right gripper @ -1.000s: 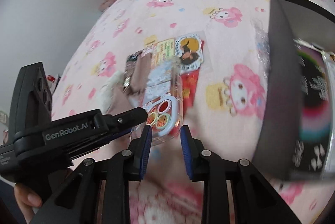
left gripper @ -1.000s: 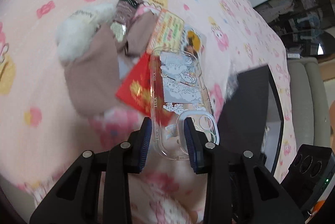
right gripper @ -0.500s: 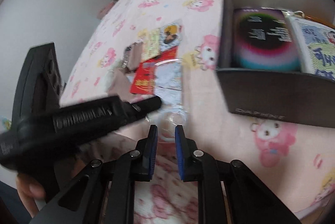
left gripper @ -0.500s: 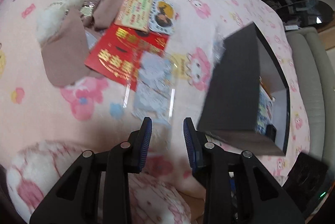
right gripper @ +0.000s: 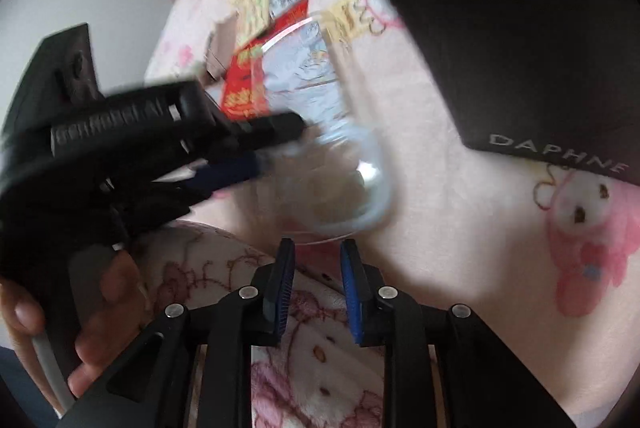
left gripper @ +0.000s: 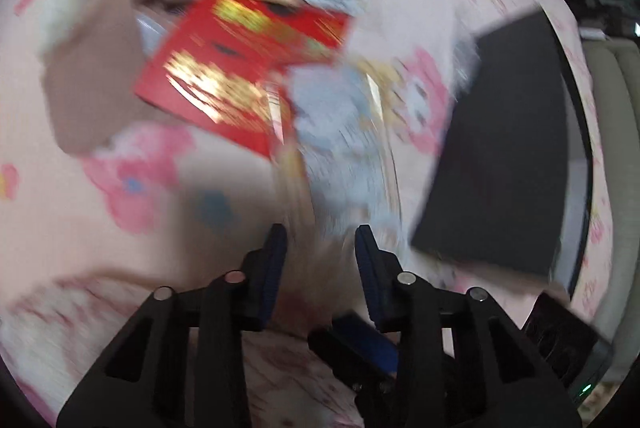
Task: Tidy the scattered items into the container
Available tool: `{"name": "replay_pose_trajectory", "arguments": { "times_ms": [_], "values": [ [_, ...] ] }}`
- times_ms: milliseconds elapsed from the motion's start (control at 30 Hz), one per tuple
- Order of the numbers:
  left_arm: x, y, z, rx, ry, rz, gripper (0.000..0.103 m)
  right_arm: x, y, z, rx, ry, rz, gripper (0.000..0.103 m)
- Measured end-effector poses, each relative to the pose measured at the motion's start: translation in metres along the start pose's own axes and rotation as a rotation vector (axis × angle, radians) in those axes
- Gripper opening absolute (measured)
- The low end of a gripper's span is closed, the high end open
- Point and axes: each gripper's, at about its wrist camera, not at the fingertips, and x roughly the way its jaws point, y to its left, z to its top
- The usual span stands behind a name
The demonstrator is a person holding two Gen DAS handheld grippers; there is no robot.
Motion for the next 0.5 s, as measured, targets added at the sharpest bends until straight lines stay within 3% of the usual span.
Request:
{"name": "replay_pose_trajectory", "arguments": {
  "times_ms": [100, 233, 333, 500],
  "values": [
    [0.002, -0.015, -0.023, 0.056, -0.016, 0.038, 0.031, -0.02, -0.005, -0.006, -0.012, -0.056, -0.019, 0.018],
    [-0.012, -0.011, -0.031, 0.062, -0.044, 0.023, 0.032, -0.047, -0.021, -0.012, 0.018, -0.122, -0.08, 0.018],
    [-0.029, -0.006, -0.021, 0.073, -0.105, 0.057, 0.034, -0.056, -0.032, -0.011, 0.034, -0.141, -0.111, 0.018],
    [-0.031, -0.002, 0.025, 0.101, -0.18, 0.074, 0.041, -0.042, -0.047, -0.005, 0.09, -0.102, -0.092, 0.019]
  ]
}}
